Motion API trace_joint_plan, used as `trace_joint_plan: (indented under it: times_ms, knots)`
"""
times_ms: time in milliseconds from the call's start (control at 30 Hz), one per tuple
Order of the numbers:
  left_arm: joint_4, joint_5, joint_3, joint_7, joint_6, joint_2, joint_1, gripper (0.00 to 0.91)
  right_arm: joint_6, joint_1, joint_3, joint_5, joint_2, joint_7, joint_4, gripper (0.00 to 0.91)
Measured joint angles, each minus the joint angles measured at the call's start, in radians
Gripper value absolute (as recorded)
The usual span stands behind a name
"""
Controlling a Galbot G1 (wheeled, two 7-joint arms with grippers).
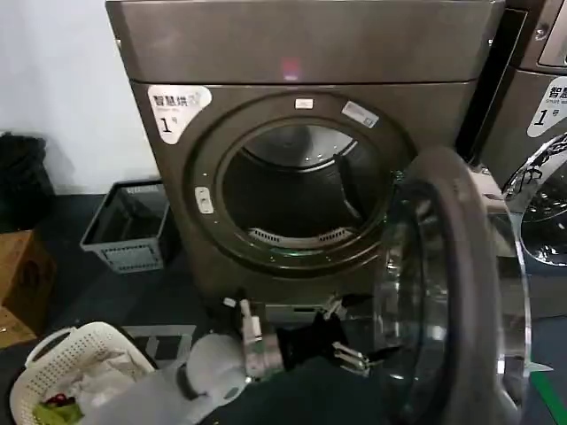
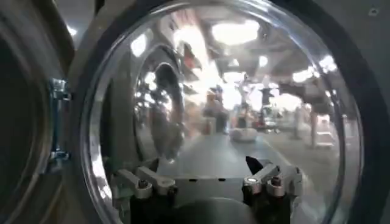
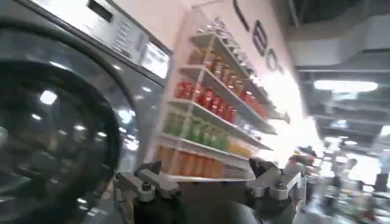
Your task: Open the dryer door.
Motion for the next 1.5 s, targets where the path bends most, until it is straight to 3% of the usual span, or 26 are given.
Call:
trace_joint_plan:
  times_ms: [233, 833, 1500]
  knots:
    - [0.085, 0.008, 0.062, -0.002, -0.005, -0.098, -0.042, 0.907, 0.000, -0.021, 0.076, -0.045, -0.001, -0.017, 0.019, 0.907]
    - [0.290, -0.016, 0.218, -0.020, -0.047, -0.304, -0.215, 0.907, -0.013, -0.070, 0.214, -0.041, -0.030, -0.029, 0.043, 0.907]
    - [0.492, -0.003, 0.276, -0.027, -0.072, -0.503, -0.343, 0.907, -0.021, -0.085, 0.275, -0.045, -0.057, -0.034, 0.042, 0.907]
